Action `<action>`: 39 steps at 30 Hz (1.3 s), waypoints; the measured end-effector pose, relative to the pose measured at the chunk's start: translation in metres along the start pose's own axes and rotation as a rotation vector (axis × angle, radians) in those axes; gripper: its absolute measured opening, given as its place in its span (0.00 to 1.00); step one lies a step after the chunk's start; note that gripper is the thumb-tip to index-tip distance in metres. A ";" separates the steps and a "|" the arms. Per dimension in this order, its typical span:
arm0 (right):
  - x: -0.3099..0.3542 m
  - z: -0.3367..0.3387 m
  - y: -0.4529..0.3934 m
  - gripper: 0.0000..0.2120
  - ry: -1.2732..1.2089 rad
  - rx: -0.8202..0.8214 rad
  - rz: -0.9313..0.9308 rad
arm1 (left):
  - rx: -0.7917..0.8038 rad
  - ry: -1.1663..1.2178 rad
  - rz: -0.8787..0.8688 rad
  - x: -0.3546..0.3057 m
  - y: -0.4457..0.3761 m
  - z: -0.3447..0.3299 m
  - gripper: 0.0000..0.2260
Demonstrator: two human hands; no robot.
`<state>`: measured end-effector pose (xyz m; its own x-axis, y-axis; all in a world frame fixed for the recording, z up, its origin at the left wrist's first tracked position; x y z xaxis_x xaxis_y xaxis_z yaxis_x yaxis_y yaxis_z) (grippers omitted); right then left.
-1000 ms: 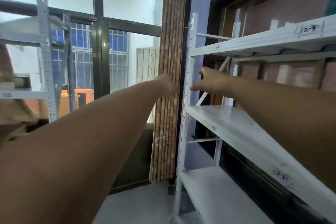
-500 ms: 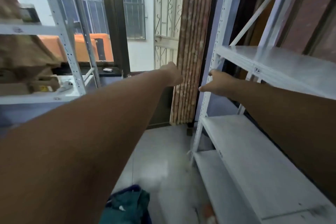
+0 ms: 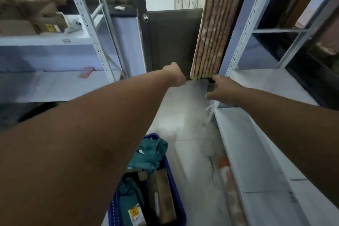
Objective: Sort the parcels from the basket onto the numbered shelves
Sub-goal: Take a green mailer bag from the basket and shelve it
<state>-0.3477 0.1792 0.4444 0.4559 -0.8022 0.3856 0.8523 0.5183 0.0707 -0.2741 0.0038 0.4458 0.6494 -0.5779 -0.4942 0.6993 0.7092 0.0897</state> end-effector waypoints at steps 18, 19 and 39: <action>-0.092 -0.282 0.012 0.38 0.045 0.315 -0.032 | 0.184 -0.133 0.229 0.194 -0.015 -0.233 0.22; -0.097 -0.296 0.014 0.39 0.039 0.337 -0.028 | 0.197 -0.130 0.245 0.203 -0.016 -0.247 0.24; -0.153 -0.549 0.044 0.50 0.027 0.565 0.198 | 0.169 -0.228 0.161 0.347 -0.025 -0.450 0.47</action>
<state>-0.2389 0.1625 -0.1168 0.6044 -0.6779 0.4185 0.4855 0.7299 0.4812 -0.2003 -0.0330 -0.1169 0.7923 -0.5532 -0.2573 0.6097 0.7325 0.3027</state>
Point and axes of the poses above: each hand's wrist, its own y-axis away from the middle knuckle, its own z-axis out of the back of the hand, x = y × z, the point moved 3 cm from there along -y, towards the middle knuckle, and after that the axes turned 15 degrees about -x, right-handed, at the moved point
